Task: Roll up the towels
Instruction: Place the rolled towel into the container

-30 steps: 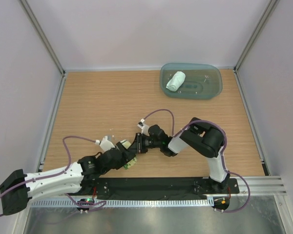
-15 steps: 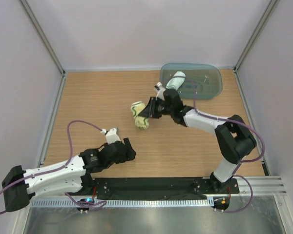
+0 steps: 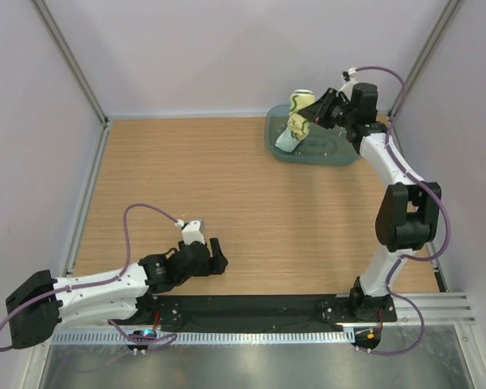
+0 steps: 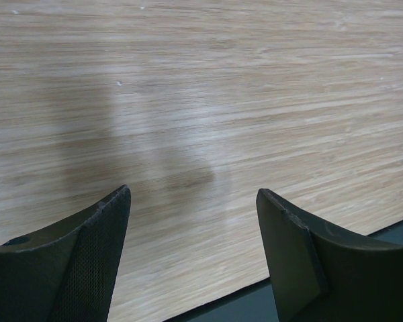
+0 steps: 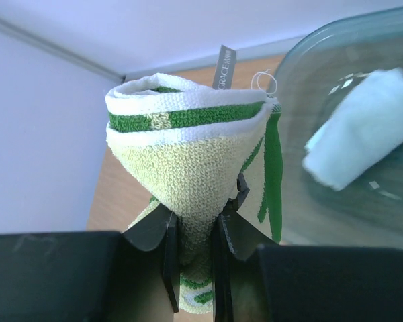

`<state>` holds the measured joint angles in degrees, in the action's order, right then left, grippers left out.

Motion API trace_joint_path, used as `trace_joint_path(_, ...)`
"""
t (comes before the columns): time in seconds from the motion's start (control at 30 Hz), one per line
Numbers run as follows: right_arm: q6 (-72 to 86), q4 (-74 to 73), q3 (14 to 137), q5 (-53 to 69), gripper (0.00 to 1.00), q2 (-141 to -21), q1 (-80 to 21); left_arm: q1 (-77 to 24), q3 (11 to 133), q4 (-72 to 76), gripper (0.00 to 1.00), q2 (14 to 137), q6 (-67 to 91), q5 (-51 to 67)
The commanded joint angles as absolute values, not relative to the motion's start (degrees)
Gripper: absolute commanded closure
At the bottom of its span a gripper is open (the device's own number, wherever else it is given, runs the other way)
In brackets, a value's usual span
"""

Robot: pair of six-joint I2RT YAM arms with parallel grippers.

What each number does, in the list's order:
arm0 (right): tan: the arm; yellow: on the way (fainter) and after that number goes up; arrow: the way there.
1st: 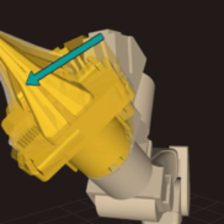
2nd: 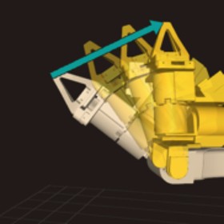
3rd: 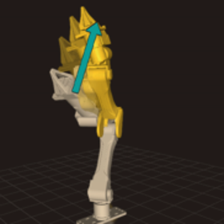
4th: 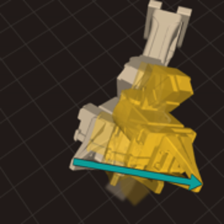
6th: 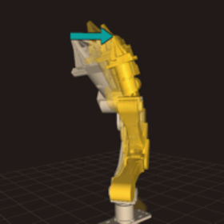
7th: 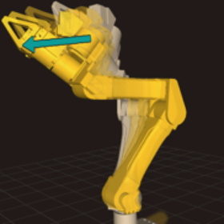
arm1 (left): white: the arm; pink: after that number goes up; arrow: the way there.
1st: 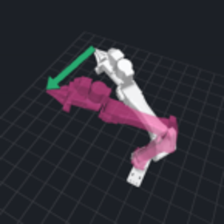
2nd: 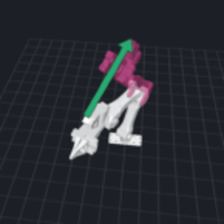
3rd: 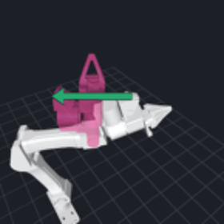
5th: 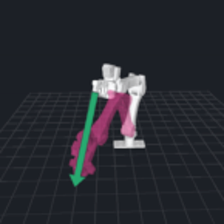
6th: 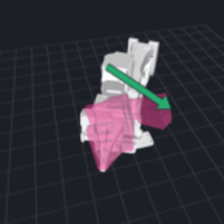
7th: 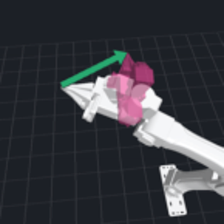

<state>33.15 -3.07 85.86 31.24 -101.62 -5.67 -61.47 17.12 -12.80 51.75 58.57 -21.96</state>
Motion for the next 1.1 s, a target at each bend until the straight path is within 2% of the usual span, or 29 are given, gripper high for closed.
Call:
trace_joint_path(0.0,34.2,-3.7,91.9,34.1,0.99,-106.9,-0.8,-61.4,16.4,-5.3,0.24,52.3,55.8,-21.1)
trace_joint_path(0.13,37.3,-1.1,96.4,34.9,0.99,-114.4,3.5,-61.3,15.7,-3.7,0.24,53.1,55.6,-21.0)
trace_joint_path(0.5,32.6,-6.3,103.8,31.8,0.99,-130.4,6.2,-56.9,13.6,-0.6,0.24,53.8,55.7,-16.7)
trace_joint_path(0.83,22.9,-24.9,113.2,25.7,0.99,-137.7,6.1,-55.4,15.6,-0.3,0.26,59.3,55.0,-14.3)
trace_joint_path(1.07,16.9,-34.7,119.5,12.5,0.98,-139.0,1.4,-54.8,16.2,1.1,0.27,61.4,54.7,-13.4)
